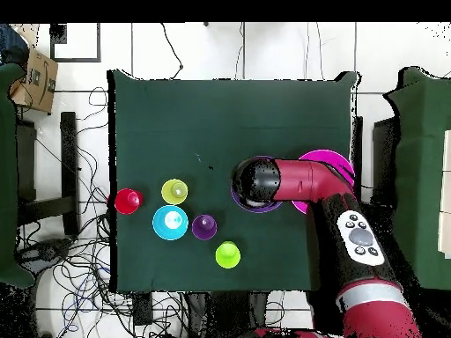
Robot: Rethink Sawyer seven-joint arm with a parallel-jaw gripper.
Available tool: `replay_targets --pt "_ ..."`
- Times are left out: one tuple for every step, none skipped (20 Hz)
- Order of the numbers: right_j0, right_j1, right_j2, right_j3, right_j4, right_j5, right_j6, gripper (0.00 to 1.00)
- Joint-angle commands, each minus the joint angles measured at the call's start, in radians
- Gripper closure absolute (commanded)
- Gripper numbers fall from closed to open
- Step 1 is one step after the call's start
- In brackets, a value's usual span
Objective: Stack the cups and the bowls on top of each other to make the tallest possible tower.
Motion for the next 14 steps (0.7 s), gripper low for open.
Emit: replay_targets --pt "0.037 0.027 0.043 -0.029 -0.01 0.015 0.017 1.0" --pt "0.034 0.028 0.043 -0.018 -0.012 0.006 0.017 1.0" --pt "0.036 0.023 0.032 0.007 -0.012 -0.01 0.036 1.0" --pt "0.035 0.022 0.031 0.018 -0.014 -0.019 0.039 1.0" --pt "0.033 0.021 0.027 0.031 -0.014 -0.022 0.043 1.0" --pt "0.032 0.019 0.023 0.043 -0.014 -0.026 0.047 1.0" --pt "0.029 0.022 0.021 0.05 -0.02 -0.043 0.048 1.0" --pt "0.029 0.023 0.017 0.055 -0.022 -0.048 0.053 1.0" --pt "0.029 0.026 0.014 0.062 -0.025 -0.06 0.059 1.0" --pt "0.032 0.025 0.009 0.065 -0.029 -0.068 0.066 1.0" --pt "0.034 0.027 0.006 0.065 -0.031 -0.07 0.069 1.0" --pt "0.035 0.03 0.004 0.064 -0.033 -0.074 0.071 1.0" --pt "0.035 0.037 0.002 0.061 -0.037 -0.082 0.073 1.0" --pt "0.036 0.04 0.0 0.059 -0.04 -0.084 0.072 1.0"
